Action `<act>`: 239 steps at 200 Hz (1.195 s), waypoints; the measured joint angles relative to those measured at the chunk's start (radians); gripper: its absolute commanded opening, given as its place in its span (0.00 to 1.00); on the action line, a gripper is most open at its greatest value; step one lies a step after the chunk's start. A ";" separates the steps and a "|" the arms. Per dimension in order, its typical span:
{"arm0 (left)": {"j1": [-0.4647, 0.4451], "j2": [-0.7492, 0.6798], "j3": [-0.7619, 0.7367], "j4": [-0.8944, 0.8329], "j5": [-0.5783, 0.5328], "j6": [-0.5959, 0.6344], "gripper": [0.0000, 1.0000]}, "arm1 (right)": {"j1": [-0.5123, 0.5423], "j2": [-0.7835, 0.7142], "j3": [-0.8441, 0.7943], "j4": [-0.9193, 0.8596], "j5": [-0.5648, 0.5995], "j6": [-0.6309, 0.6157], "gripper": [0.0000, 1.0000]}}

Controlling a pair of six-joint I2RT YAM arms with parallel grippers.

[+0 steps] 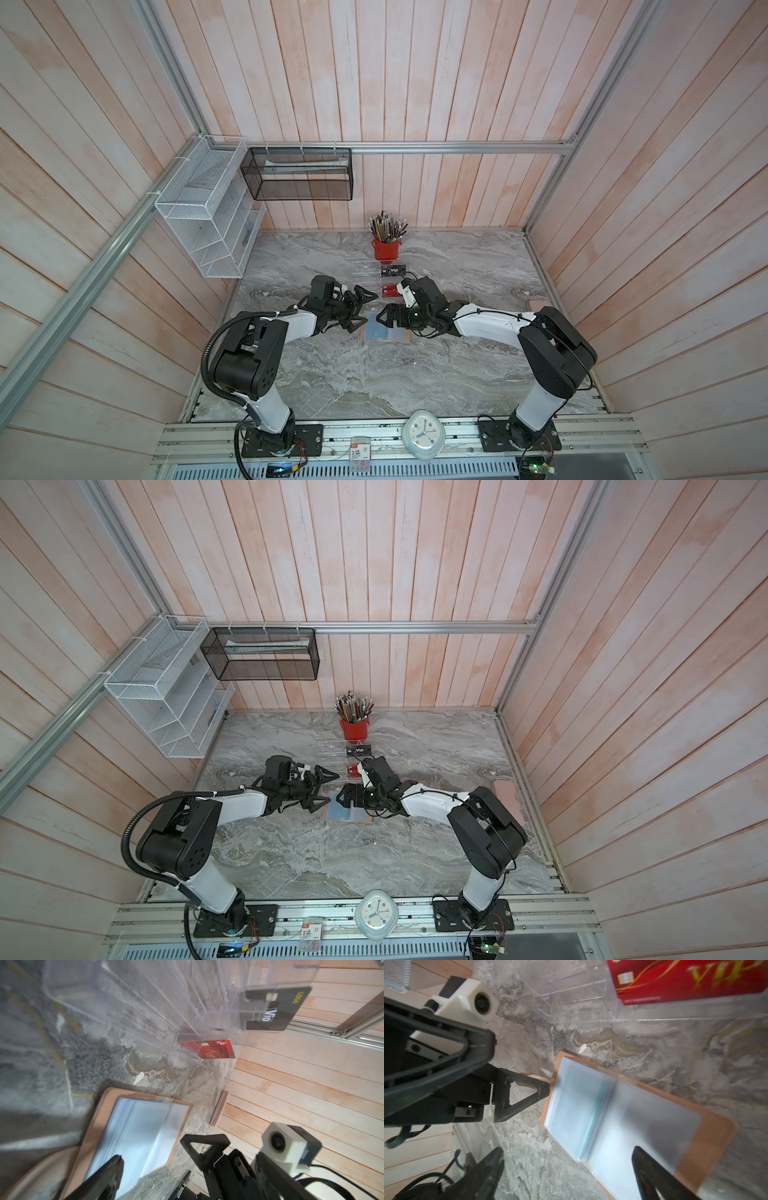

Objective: Take the credit cards out of the card holder

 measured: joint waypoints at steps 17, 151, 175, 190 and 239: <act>0.000 0.011 0.000 -0.001 0.000 0.000 1.00 | 0.010 0.008 0.013 -0.051 0.085 -0.005 0.98; 0.044 0.043 -0.023 0.048 0.026 -0.034 1.00 | 0.151 0.163 0.174 -0.169 0.415 0.044 0.98; 0.045 0.052 -0.026 0.074 0.036 -0.050 1.00 | 0.174 0.188 0.219 -0.220 0.476 0.060 0.98; 0.046 0.054 -0.028 0.084 0.037 -0.057 1.00 | 0.192 0.196 0.244 -0.261 0.515 0.076 0.98; 0.047 0.055 -0.033 0.097 0.038 -0.068 1.00 | 0.228 0.197 0.256 -0.321 0.601 0.100 0.98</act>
